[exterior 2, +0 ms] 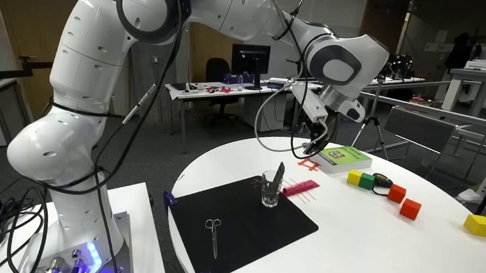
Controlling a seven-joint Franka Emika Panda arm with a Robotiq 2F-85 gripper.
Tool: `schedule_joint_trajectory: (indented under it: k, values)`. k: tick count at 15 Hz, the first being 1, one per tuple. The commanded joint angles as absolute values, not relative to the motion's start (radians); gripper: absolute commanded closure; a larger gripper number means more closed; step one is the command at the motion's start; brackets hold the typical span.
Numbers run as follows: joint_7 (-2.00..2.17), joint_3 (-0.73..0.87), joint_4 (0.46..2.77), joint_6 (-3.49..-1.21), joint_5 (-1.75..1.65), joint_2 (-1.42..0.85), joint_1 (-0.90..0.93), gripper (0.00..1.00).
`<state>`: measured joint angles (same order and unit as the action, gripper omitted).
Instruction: Lift the black object from the table and put it in the glass cup
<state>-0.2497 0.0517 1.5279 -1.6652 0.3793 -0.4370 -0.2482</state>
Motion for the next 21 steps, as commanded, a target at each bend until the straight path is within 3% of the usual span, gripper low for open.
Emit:
schedule_joint_trajectory:
  k: [1,13,21]
  values:
    - [-0.331,0.063,1.720,-1.722,0.369,-0.315,-0.250,0.00]
    - [-0.584,0.073,2.070,-2.062,0.382,-0.168,-0.242,0.00]
    - [-0.559,0.074,2.015,-2.037,0.374,-0.229,-0.241,0.00]
